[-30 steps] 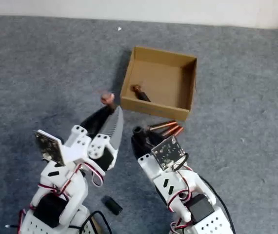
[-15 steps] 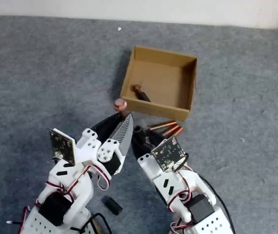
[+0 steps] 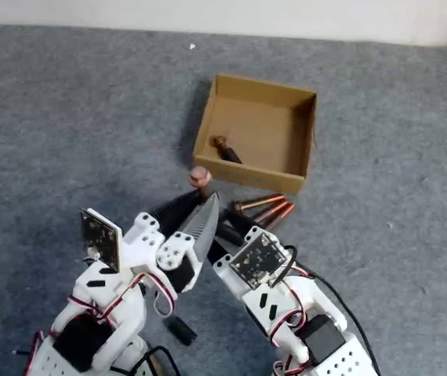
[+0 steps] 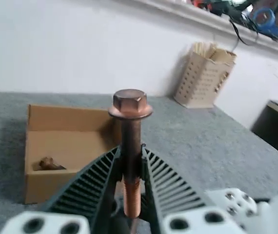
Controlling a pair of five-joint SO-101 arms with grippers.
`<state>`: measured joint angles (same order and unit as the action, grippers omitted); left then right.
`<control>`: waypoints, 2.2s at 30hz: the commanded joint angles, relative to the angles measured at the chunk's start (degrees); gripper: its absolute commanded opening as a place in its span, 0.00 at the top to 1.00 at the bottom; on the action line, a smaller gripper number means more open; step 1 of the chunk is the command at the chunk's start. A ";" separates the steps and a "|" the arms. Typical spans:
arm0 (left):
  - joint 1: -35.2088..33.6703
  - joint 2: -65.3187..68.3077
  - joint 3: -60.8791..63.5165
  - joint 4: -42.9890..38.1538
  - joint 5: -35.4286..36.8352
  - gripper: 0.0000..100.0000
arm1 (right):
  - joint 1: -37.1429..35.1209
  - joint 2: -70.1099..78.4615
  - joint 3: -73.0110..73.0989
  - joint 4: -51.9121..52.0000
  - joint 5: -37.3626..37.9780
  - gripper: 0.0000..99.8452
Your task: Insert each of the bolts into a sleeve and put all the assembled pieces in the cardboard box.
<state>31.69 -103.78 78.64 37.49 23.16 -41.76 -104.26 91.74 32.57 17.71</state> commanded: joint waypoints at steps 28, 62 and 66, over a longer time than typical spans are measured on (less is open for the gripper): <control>-1.71 -0.57 -5.32 -4.22 8.09 1.00 | -1.01 -1.10 -11.38 -0.48 0.53 0.99; 0.48 -0.57 5.14 -3.78 -5.19 0.99 | 1.45 -1.01 -8.48 -3.12 0.53 0.99; 4.70 -0.57 4.00 1.49 -5.36 0.89 | 1.71 -1.01 -6.90 -4.88 0.53 0.99</control>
<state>31.87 -104.31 83.65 34.33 18.42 -41.58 -104.09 85.32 31.34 17.89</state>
